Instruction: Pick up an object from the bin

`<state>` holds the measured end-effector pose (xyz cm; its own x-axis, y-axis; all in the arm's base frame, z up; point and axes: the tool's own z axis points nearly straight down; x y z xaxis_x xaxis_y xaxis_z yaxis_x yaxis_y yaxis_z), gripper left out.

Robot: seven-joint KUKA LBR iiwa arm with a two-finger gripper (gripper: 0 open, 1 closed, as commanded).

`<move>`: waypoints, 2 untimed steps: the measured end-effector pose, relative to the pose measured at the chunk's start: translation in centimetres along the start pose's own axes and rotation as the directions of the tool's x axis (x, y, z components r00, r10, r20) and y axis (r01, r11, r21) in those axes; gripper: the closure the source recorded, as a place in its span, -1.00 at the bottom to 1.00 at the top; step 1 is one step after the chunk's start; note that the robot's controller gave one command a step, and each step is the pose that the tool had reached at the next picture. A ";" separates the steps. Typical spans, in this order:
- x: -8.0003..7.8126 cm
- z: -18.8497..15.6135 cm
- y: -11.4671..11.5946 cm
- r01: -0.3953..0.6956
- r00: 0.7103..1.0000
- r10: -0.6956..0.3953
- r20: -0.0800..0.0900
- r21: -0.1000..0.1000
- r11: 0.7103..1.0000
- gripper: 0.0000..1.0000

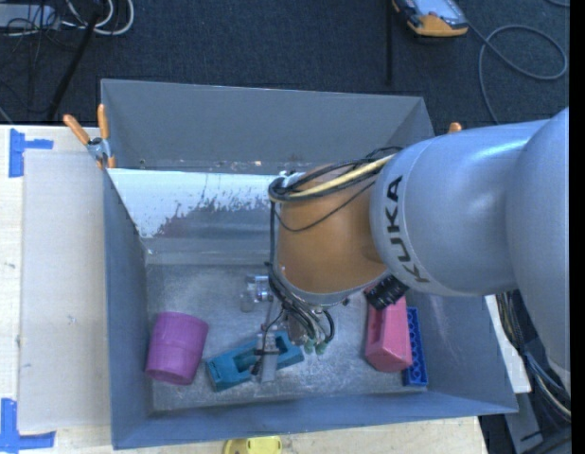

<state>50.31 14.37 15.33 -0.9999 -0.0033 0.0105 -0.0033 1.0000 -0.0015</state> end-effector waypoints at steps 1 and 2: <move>-0.2 -0.4 -0.1 -0.004 1.000 0.004 0.007 -0.001 1.000 -1.00; 0.6 0.5 -0.3 0.142 0.990 -0.142 0.012 0.000 0.990 -1.00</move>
Offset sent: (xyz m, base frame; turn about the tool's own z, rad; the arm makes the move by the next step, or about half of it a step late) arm -0.0323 -0.0158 -0.0410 -0.5753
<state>49.72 14.08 14.80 -0.9894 -0.1455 -0.0012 -0.1455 0.9894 0.0004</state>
